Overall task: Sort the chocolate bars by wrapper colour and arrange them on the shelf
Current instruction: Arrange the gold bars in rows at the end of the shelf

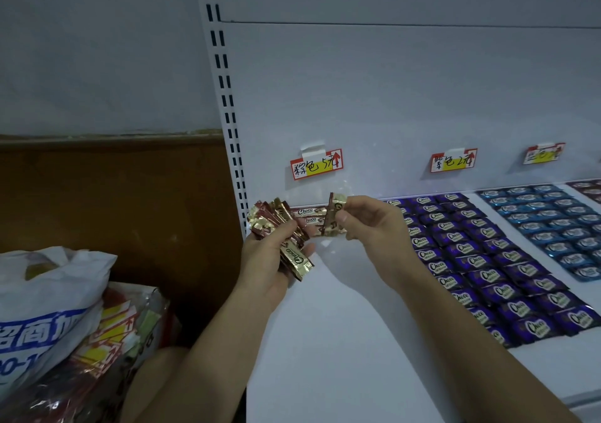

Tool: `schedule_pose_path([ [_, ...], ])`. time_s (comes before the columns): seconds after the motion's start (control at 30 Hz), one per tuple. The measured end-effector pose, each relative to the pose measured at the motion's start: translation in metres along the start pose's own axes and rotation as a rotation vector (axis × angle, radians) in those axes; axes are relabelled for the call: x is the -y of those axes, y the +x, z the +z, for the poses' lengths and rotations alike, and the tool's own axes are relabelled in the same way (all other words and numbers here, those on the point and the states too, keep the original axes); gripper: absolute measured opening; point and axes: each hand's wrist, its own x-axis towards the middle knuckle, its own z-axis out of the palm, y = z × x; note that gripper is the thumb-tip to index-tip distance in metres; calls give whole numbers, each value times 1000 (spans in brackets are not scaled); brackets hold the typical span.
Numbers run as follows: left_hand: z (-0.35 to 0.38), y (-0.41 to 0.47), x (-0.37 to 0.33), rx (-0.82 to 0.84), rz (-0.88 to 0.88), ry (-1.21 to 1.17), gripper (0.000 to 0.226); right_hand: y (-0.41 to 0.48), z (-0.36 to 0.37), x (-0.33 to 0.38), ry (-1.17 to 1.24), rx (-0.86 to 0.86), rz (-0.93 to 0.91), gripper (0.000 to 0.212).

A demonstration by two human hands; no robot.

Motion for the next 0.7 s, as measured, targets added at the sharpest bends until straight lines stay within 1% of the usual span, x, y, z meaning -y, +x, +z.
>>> schedule_pose_path([
  [0.07,-6,-1,-4,-6,-14,26,3,-1,0,1,23,-11,-2,23],
  [0.1,-10,0,-8,-14,-19,37,6,-2,2,0,-9,-32,-33,23],
  [0.13,-15,0,-12,-21,-22,31,8,-3,5,-1,-100,-51,-97,23],
  [0.17,-21,0,-16,-24,-21,2,11,-5,9,-4,-251,-42,-196,22],
  [0.2,-26,0,-20,-22,-14,-52,16,-7,15,-7,-439,4,-321,19],
  [0.27,-37,2,-29,-14,4,-173,28,-12,29,-20,-787,154,-558,13],
  [0.3,-42,3,-32,-9,7,-217,31,-13,36,-27,-917,229,-597,11],
  [0.33,-46,4,-35,-3,7,-247,31,-15,43,-33,-1007,283,-599,11],
  [0.4,-52,3,-38,-1,-3,-285,27,-18,50,-40,-1073,325,-585,14],
  [0.47,-56,0,-39,-10,-27,-314,18,-21,46,-38,-1049,278,-569,15],
  [0.53,-58,-3,-39,-25,-56,-339,9,-27,39,-35,-1038,226,-512,19],
  [0.63,-60,-4,-37,-49,-77,-355,4,-32,40,-37,-1048,284,-425,32],
  [0.7,-59,-3,-36,-61,-75,-354,3,-33,44,-39,-1087,348,-427,38],
])
